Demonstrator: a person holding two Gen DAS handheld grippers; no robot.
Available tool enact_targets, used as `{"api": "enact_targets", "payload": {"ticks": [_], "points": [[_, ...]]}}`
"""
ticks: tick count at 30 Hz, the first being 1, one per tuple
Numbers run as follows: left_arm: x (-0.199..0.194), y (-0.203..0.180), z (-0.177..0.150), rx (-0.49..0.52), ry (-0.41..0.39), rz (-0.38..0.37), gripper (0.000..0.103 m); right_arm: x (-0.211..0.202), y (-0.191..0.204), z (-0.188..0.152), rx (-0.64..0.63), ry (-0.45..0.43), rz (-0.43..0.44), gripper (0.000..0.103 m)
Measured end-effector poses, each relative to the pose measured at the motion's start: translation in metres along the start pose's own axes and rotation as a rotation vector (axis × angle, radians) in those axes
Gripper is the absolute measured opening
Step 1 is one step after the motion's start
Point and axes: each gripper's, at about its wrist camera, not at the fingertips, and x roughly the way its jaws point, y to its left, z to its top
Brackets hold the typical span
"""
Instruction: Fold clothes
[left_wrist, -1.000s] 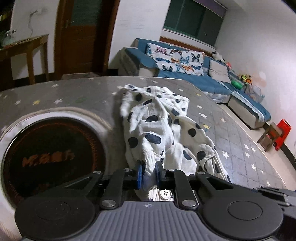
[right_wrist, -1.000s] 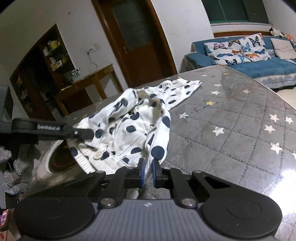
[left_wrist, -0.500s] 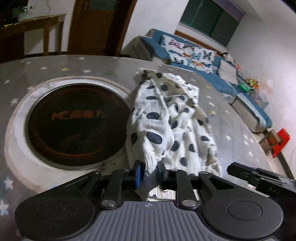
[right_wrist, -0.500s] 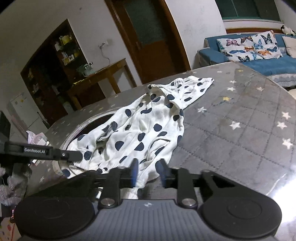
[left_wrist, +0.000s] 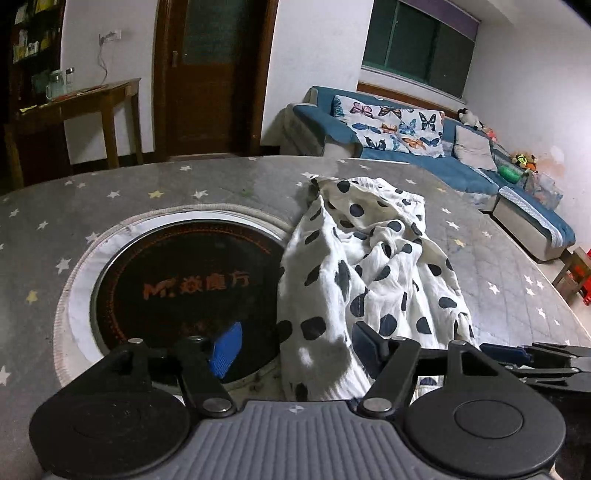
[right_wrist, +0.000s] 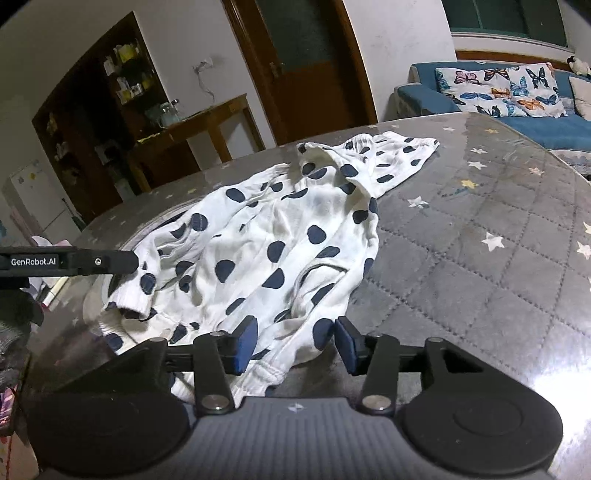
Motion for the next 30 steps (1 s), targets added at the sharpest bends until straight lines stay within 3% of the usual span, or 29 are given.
{"api": "enact_targets", "payload": {"ticks": [7,10,12,14,15,19,25,30], "points": [[0.011,0.001,0.008,0.023,0.002,0.005,0.065,0.010,-0.002,0.013,0.002,0.005,-0.021,0.046],[0.020,0.002,0.006,0.035,0.031,0.011,0.044,0.016,-0.001,0.013,0.007,0.026,-0.009,0.040],[0.025,0.005,0.005,0.036,0.051,0.006,0.022,0.016,0.001,0.011,0.004,0.032,-0.005,0.032],[0.028,0.009,0.003,0.033,0.063,0.011,0.011,0.016,0.002,0.009,0.002,0.035,-0.001,0.015],[0.029,0.011,0.002,0.030,0.067,0.013,0.007,0.015,0.001,0.008,0.003,0.037,0.000,0.012],[0.023,0.025,-0.003,-0.006,0.077,0.007,0.004,0.005,0.000,0.009,-0.015,0.024,0.008,0.005],[-0.002,0.039,-0.018,-0.061,0.112,-0.036,0.002,-0.025,0.005,0.012,-0.091,0.017,0.024,0.005],[-0.028,0.042,-0.047,-0.049,0.172,-0.066,0.002,-0.055,0.004,0.001,-0.141,0.065,0.034,0.005]]}}
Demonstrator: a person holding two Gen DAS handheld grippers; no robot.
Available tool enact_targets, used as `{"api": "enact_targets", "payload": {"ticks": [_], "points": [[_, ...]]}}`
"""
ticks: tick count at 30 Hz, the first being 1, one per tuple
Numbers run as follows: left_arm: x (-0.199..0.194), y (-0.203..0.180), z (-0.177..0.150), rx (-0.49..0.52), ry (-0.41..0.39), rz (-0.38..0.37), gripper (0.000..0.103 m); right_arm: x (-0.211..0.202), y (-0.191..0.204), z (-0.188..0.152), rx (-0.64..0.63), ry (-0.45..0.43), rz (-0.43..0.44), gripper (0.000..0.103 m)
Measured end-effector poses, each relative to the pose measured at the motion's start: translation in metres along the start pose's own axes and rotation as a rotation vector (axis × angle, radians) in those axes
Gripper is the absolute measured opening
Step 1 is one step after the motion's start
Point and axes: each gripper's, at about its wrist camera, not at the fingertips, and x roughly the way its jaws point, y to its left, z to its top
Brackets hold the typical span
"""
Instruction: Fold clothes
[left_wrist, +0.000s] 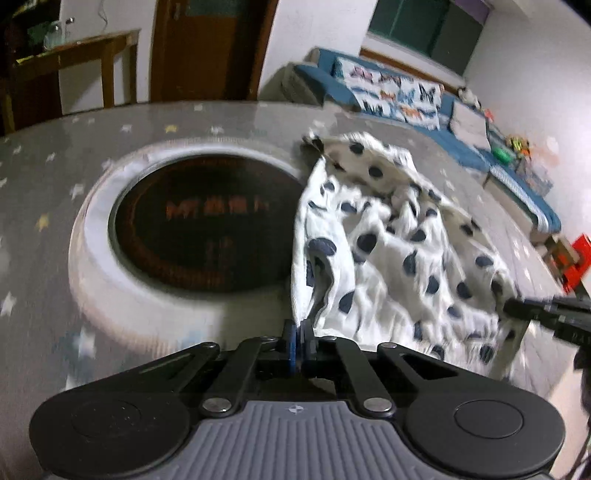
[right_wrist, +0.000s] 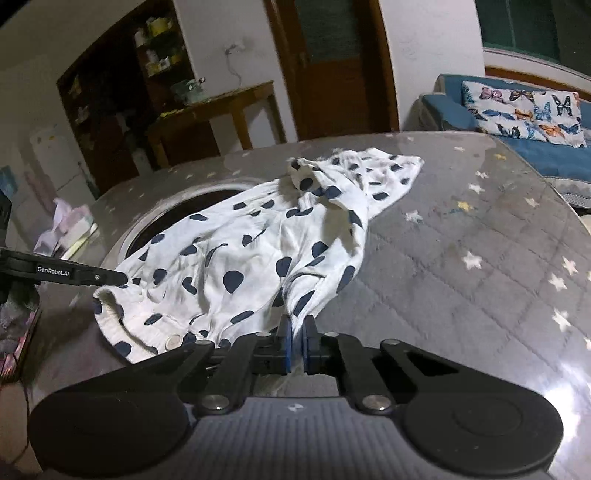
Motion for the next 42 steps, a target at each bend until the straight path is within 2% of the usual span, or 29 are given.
{"api": "enact_targets", "payload": {"ticks": [4,5,7,10,11,12,14,18,22,29,32,36,39,41,42], "points": [[-0.006,0.000,-0.024,0.024,0.051,-0.015,0.003,-0.012,0.005,-0.015,-0.049,0.084,0.011,0.007],[-0.008,0.000,-0.026,0.028,0.052,-0.013,0.006,-0.013,0.005,-0.018,-0.057,0.101,0.006,0.012],[-0.011,0.000,-0.024,0.034,0.037,-0.004,0.007,-0.016,0.005,-0.016,-0.075,0.111,-0.003,0.015],[-0.020,-0.001,-0.016,0.048,-0.008,0.003,0.009,-0.023,0.003,-0.002,-0.104,0.081,-0.026,0.018],[-0.024,-0.003,-0.012,0.054,-0.026,0.005,0.014,-0.024,0.003,0.005,-0.113,0.064,-0.036,0.022],[-0.027,-0.005,-0.008,0.058,-0.044,0.003,0.020,-0.025,0.003,0.011,-0.120,0.049,-0.043,0.023],[-0.029,-0.009,0.001,0.061,-0.080,-0.005,0.026,-0.021,0.004,0.031,-0.148,0.012,-0.048,0.024],[-0.015,-0.023,0.018,0.061,-0.101,-0.023,0.028,0.003,0.015,0.064,-0.209,-0.026,-0.048,0.029],[0.010,-0.037,0.033,0.064,-0.085,-0.057,0.028,0.037,0.033,0.100,-0.291,-0.040,-0.040,0.037],[0.052,-0.036,0.045,0.022,-0.046,-0.067,0.031,0.114,0.063,0.146,-0.411,0.001,-0.032,0.042],[0.062,-0.034,0.044,0.014,-0.027,-0.071,0.031,0.155,0.076,0.154,-0.472,0.043,-0.041,0.042],[0.069,-0.032,0.041,0.008,-0.011,-0.082,0.036,0.198,0.083,0.158,-0.501,0.090,-0.041,0.040],[0.073,-0.031,0.041,0.007,0.000,-0.085,0.036,0.223,0.086,0.160,-0.517,0.109,-0.057,0.034],[0.074,-0.030,0.041,0.007,0.002,-0.087,0.037,0.232,0.080,0.163,-0.510,0.117,-0.072,0.020],[0.074,-0.030,0.041,0.007,0.002,-0.089,0.039,0.233,0.075,0.165,-0.501,0.116,-0.079,0.017]]}}
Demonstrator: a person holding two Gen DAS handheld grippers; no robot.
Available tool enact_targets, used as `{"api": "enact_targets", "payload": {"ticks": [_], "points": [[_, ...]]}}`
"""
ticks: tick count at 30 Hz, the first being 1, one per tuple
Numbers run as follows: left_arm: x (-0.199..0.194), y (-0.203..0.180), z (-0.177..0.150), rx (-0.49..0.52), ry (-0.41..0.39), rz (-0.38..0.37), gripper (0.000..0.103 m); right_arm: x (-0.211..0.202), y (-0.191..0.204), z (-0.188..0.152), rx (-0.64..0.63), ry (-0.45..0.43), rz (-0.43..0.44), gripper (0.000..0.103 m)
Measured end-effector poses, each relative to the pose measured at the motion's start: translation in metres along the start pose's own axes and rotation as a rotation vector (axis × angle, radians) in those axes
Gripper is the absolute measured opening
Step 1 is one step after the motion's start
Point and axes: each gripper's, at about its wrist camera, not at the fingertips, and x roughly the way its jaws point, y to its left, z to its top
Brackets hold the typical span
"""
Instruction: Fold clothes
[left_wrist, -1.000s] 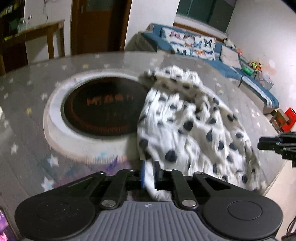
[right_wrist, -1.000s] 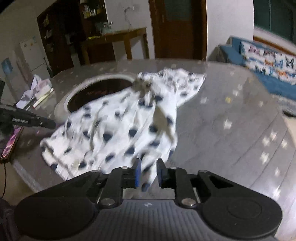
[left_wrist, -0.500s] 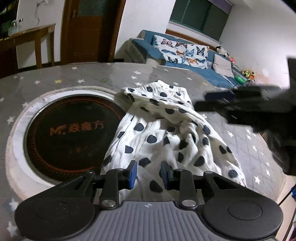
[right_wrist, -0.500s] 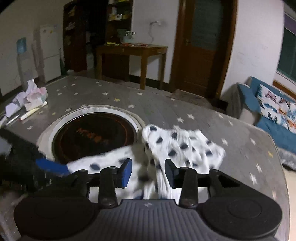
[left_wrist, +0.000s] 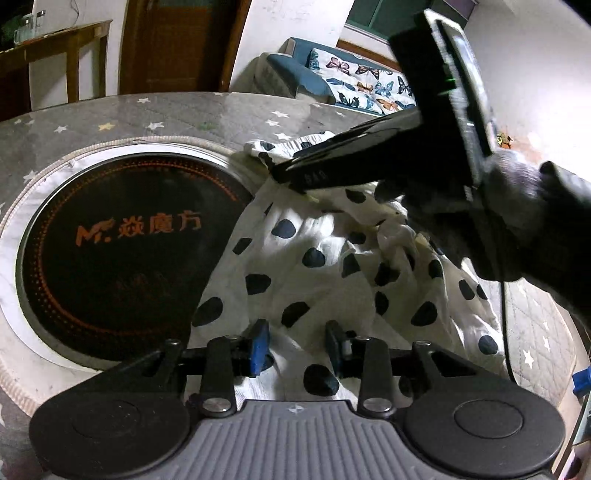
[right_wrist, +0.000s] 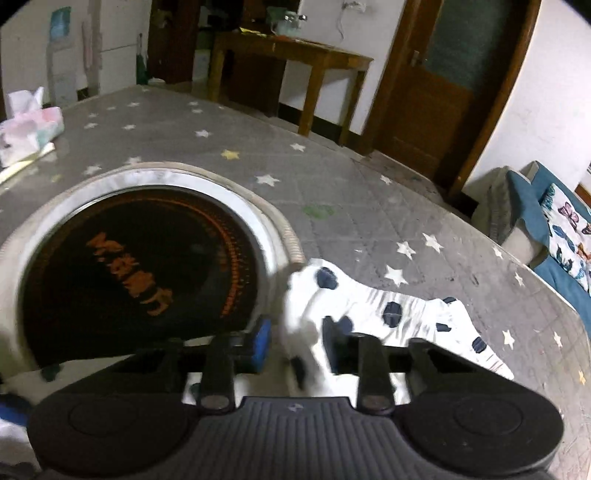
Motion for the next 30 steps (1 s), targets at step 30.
{"api": "enact_targets", "payload": {"ticks": [30], "points": [[0.009,-0.012,-0.003,0.069,-0.001,0.049,0.047,-0.098,-0.195,-0.181,0.474,0.120,-0.478,0.020]]}}
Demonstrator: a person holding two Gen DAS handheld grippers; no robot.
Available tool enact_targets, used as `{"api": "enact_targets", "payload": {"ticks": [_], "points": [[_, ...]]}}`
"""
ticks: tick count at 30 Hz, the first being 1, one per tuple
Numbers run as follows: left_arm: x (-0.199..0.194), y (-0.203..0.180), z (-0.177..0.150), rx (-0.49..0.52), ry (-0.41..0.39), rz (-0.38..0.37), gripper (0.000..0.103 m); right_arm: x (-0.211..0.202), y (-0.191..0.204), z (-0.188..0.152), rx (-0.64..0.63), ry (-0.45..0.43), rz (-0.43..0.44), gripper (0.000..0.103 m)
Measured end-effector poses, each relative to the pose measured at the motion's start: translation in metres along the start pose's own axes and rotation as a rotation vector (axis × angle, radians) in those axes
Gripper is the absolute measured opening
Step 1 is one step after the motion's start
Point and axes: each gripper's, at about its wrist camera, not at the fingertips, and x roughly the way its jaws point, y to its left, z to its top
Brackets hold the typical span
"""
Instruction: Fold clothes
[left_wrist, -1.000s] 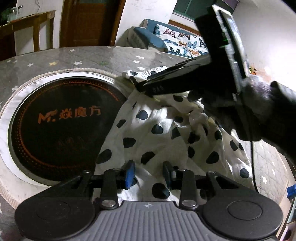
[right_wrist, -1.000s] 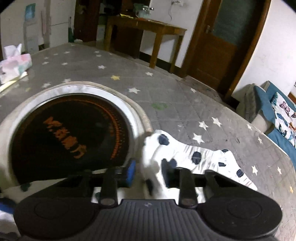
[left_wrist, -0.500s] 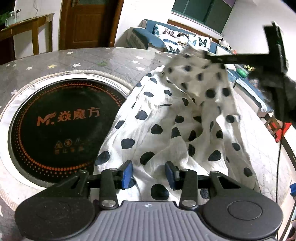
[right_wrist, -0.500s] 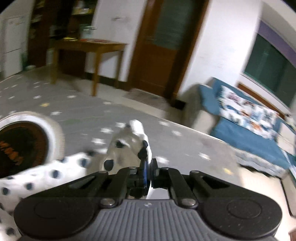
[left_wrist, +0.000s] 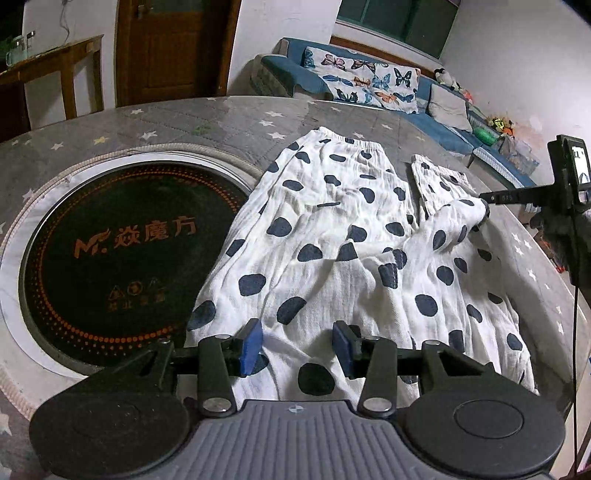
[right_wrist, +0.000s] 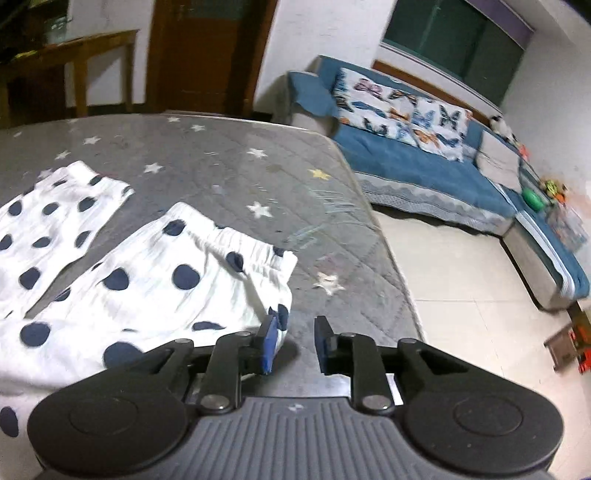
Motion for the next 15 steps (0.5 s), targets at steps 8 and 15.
{"api": "enact_targets", "payload": {"ticks": [8,15], "points": [[-0.004,-0.003,0.000,-0.001,-0.007,0.006,0.050,-0.028,0.061,0.044,-0.061,-0.133,0.207,0.024],[-0.033,0.008,0.000,-0.010,-0.101,0.076,0.050,-0.008,0.141,0.085,-0.118,-0.082,0.436,0.028]]}}
